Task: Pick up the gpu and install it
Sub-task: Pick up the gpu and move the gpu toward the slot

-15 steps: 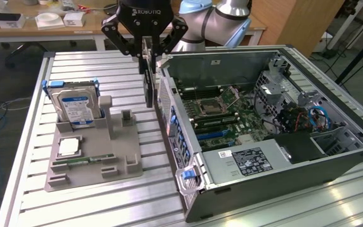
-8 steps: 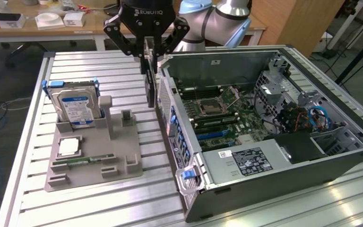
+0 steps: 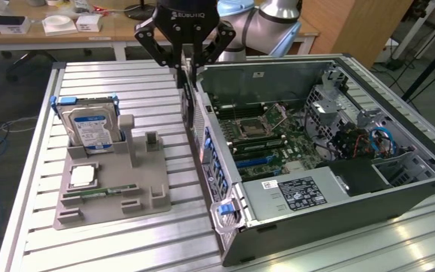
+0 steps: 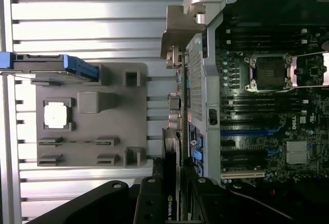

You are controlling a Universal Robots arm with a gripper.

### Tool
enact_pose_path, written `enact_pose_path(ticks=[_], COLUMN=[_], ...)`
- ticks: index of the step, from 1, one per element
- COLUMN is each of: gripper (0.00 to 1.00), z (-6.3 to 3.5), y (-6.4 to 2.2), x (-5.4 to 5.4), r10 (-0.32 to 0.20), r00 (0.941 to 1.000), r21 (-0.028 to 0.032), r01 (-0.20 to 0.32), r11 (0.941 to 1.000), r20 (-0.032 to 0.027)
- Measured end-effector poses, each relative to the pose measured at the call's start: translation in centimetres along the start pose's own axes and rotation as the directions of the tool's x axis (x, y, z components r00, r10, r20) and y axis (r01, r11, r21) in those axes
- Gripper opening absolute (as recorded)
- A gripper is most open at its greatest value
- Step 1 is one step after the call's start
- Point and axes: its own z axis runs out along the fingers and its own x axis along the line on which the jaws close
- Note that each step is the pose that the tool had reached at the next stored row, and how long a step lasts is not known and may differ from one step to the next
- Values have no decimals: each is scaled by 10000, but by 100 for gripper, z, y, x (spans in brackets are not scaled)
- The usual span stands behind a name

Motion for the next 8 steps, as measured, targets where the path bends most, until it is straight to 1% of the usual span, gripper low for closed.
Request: enact_pose_path(ticks=[8], gripper=[26], z=[8], y=[11], x=[-232], r10=[-96], r00=[10000], r21=[-15], r01=[96], r11=[10000], r20=[-6])
